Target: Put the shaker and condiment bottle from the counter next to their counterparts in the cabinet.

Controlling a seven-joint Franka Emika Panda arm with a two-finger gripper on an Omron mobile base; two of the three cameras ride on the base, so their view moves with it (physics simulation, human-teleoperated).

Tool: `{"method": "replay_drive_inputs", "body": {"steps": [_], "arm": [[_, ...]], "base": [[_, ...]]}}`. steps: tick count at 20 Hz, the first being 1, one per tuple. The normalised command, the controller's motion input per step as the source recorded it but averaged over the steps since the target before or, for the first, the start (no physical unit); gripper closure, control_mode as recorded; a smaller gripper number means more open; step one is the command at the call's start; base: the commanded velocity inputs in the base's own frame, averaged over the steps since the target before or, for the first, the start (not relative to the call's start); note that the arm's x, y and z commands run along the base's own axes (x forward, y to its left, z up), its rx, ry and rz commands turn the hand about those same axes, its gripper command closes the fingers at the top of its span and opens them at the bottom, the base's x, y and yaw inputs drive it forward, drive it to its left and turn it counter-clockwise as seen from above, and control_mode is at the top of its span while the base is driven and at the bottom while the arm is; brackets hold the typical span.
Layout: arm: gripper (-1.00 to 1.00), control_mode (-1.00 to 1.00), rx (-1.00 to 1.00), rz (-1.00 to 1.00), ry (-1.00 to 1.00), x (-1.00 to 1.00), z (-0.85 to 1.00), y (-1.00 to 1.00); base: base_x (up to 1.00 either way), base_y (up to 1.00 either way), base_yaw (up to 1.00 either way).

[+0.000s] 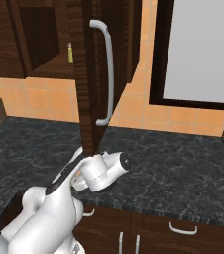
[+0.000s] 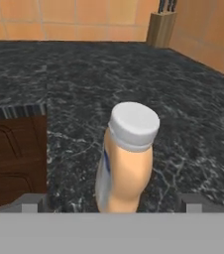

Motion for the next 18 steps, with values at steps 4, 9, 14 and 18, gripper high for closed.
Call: {"method": "replay_drive_inputs", "body": {"steps": [4,9,14,18], "arm": [[-1.00,-1.00,0.06,0.00,0.07,0.02,-0.21,0.21],[-1.00,-1.00,0.09,0.00,0.04,0.06,-0.05,0.07],[-1.00,-1.00,0.12,0.00,0.04,0.20,-0.02,0.01],[-1.00,-1.00,0.09,0.00,0.04,0.17,-0.09,0.11]], "base": [[0.00,0.00,0.00],[0.00,0.00,0.00],[0.00,0.00,0.00],[0.00,0.00,0.00]]}}
